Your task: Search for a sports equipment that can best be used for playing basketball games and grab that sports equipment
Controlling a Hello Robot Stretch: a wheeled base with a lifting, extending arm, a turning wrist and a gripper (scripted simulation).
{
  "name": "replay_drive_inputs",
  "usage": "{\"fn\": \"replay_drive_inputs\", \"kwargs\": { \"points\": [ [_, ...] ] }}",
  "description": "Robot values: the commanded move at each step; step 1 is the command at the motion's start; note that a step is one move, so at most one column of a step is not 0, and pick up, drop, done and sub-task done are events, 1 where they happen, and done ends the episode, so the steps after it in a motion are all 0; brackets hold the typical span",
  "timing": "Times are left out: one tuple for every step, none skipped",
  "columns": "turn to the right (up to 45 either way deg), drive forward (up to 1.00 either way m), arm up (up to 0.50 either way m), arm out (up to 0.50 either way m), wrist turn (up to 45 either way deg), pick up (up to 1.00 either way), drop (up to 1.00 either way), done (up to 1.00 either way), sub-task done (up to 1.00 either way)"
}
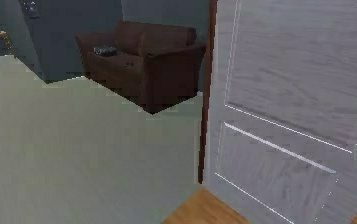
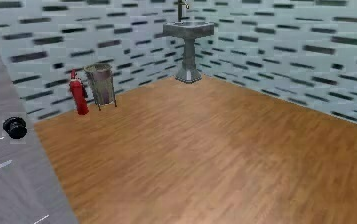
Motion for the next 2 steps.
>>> {"fn": "replay_drive_inputs", "kwargs": {
  "points": [
    [-15.0,0.0,0.0,0.0,0.0,0.0,0.0,0.0,0.0],
    [-3.0,0.0,0.0,0.0,0.0,0.0,0.0,0.0,0.0]
  ]
}}
